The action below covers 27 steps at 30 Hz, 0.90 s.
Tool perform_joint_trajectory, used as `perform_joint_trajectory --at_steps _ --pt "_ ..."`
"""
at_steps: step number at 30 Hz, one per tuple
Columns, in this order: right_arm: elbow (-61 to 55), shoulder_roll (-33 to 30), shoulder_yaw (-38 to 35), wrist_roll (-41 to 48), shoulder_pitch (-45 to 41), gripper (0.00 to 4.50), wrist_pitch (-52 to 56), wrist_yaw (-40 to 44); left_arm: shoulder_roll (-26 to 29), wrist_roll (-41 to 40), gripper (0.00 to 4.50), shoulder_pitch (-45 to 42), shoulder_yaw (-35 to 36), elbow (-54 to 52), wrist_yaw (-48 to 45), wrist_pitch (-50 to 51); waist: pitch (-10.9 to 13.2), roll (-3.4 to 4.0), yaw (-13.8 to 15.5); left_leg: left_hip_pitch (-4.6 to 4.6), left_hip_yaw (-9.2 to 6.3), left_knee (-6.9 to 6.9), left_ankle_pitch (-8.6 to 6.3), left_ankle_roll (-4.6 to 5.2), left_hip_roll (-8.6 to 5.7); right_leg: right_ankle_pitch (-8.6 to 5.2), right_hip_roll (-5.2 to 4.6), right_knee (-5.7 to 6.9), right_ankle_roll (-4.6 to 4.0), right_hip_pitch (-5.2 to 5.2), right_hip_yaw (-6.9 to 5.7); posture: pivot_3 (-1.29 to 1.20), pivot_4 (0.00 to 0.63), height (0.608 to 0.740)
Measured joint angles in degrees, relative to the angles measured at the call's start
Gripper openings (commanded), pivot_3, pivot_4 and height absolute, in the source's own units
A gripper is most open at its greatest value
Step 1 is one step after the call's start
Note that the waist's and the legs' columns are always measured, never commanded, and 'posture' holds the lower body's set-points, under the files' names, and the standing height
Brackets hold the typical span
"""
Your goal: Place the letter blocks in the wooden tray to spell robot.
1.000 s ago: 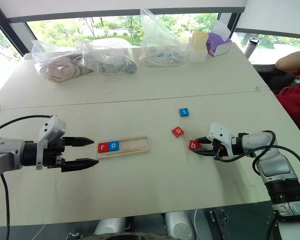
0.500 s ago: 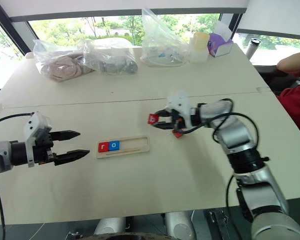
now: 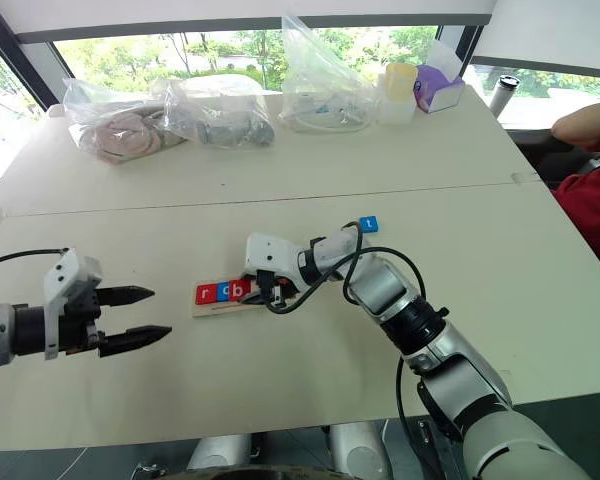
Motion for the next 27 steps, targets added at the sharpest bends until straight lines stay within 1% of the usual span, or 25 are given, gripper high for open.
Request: perform_joint_trajectory --at_steps 7,14,27 --pt "5.4 2.1 1.0 -2.2 -0.1 1.17 -2.2 -0.4 0.0 -1.5 4.5 -1.1 0.0 -1.3 1.1 1.0 0.0 0.0 -0.1 0.0 0.01 -0.02 0.01 -0.02 -0.01 0.03 0.02 0.01 0.01 -0.01 0.0 0.0 0.15 0.74" --pt "10.2 2.9 0.9 -3.2 -3.0 1.17 -4.9 -0.1 -0.6 -1.6 4.5 -2.2 -0.4 -1.2 1.9 0.9 0.0 0.0 -0.1 0.01 0.02 -0.02 0.01 -0.02 -0.01 0.04 0.02 0.02 0.02 -0.01 0.0 0.0 0.15 0.74" --pt "13.5 2.4 0.3 -3.3 -4.2 1.17 -7.1 2.2 -1.9 -1.6 4.5 -2.6 -1.8 -1.2 3.3 0.9 0.0 0.0 -0.1 0.0 0.01 -0.02 0.01 -0.02 -0.02 0.04 0.02 0.02 0.02 -0.01 0.0 0.0 0.15 0.74"
